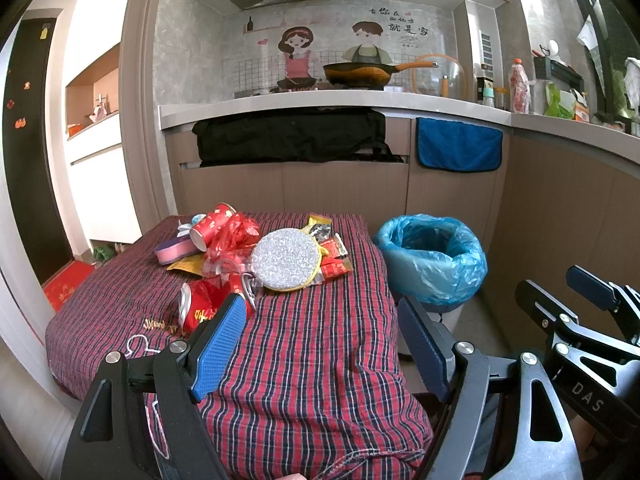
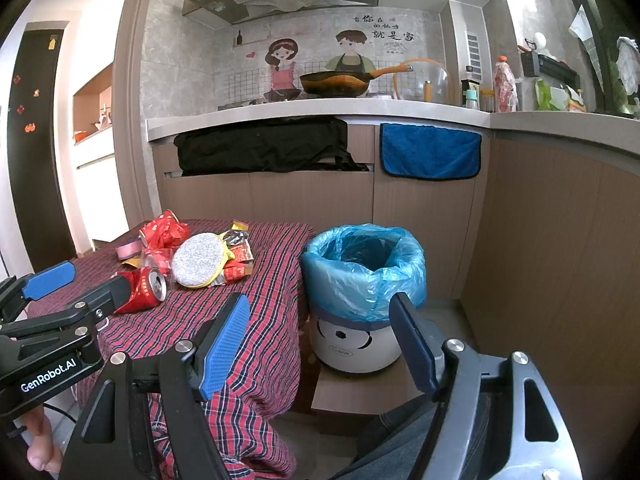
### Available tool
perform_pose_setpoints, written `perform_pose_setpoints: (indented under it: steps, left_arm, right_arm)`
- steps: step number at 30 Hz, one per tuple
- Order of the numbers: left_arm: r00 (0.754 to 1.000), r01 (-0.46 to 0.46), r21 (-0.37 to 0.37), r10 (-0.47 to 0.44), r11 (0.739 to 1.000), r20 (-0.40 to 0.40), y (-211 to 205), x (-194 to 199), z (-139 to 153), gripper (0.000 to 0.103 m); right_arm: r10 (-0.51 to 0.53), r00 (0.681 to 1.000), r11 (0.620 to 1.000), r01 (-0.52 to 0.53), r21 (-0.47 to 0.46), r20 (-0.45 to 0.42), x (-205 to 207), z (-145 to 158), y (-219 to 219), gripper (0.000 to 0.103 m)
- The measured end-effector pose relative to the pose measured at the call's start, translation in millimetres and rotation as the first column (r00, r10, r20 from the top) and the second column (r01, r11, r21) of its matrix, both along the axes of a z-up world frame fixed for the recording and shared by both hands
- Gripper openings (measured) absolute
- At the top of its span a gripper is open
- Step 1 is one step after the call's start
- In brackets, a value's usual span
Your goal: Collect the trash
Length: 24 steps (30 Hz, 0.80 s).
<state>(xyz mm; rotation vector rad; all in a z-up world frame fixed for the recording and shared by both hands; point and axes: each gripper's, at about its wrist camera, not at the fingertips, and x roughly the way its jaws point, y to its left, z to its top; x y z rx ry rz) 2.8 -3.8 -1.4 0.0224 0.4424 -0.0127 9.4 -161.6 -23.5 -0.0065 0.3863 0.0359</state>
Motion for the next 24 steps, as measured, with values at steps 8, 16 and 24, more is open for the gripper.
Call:
perform_pose_setpoints:
  steps: [8, 16, 24]
  left_arm:
    - [1.000, 0.003, 0.000, -0.003, 1.000, -0.009, 1, 3, -1, 0.078]
    - [0.998, -0.025, 0.009, 0.025, 1.000, 0.053, 21, 17, 8, 0.078]
    - [0.994, -0.103, -0.023, 0.104, 0.994, 0.035, 78, 49, 7, 0.078]
  right_arm:
    - [-0.001, 1.000, 1.000, 0.001, -0.003, 0.001, 1, 0, 1, 0.070]
    - [0.023, 1.000, 0.999, -0.022, -0.023, 0.012, 17, 3, 1, 0.070]
    - [0.090, 0.996, 0.993, -0.089, -0.075, 0.008, 62, 13, 22, 0.070]
